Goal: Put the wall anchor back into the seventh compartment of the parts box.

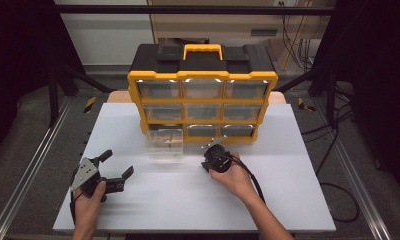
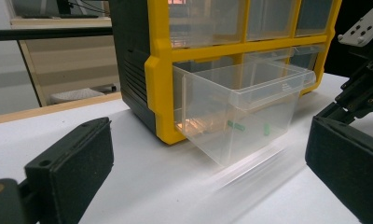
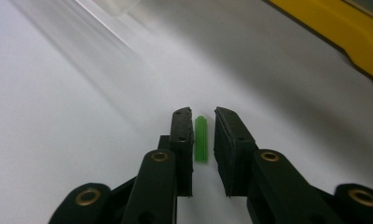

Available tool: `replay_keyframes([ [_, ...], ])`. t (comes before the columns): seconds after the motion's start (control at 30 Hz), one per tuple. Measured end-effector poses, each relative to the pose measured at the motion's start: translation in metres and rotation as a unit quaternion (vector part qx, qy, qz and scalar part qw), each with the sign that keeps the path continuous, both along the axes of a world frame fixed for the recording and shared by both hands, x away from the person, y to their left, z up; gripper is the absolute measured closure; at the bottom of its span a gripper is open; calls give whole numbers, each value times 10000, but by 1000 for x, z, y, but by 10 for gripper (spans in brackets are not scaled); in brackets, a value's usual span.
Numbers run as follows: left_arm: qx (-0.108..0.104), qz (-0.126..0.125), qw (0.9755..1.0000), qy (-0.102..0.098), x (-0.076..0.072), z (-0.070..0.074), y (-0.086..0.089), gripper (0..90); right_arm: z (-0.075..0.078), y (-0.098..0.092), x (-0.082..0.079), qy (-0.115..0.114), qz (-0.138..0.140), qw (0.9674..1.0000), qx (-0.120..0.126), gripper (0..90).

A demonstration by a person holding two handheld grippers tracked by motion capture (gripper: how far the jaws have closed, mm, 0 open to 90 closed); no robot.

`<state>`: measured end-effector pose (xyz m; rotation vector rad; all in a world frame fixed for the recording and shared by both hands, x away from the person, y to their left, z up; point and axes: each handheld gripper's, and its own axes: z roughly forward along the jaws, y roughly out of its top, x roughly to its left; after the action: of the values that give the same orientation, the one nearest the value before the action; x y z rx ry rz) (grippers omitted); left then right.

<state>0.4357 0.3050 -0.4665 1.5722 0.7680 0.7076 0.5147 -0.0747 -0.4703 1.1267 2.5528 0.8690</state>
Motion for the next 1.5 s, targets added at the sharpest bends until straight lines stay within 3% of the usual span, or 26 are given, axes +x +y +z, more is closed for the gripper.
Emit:
replay_keyframes([
  [0.1, 19, 0, 10000, 6, 0, 0, 0, 10, -2, 0, 0, -33, 24, 10000, -14, 846],
  [0.23, 15, 4, 10000, 4, 0, 0, 0, 10, -1, -2, 1, -67, 43, 10000, 55, 846],
  [0.37, 2, 16, 10000, 2, 0, 0, 1, 9, 9, -4, -1, -302, 39, 9985, 449, 846],
  [0.5, 31, 9, 10000, 7, 1, 0, 0, 10, 24, -8, -6, -598, 59, 9934, 979, 846],
  [0.77, 18, 4, 10000, -13, 0, 1, 0, 10, 57, -12, -8, -1213, 8, 9796, 1602, 847],
  [1.03, -40, 25, 10000, -19, 0, 1, 2, 10, 76, -1, -3, -1402, 83, 9746, 1744, 847],
  [1.5, -59, 28, 10000, -13, 0, 1, 3, 10, 91, 28, 2, -1416, 347, 9752, 1663, 847],
])
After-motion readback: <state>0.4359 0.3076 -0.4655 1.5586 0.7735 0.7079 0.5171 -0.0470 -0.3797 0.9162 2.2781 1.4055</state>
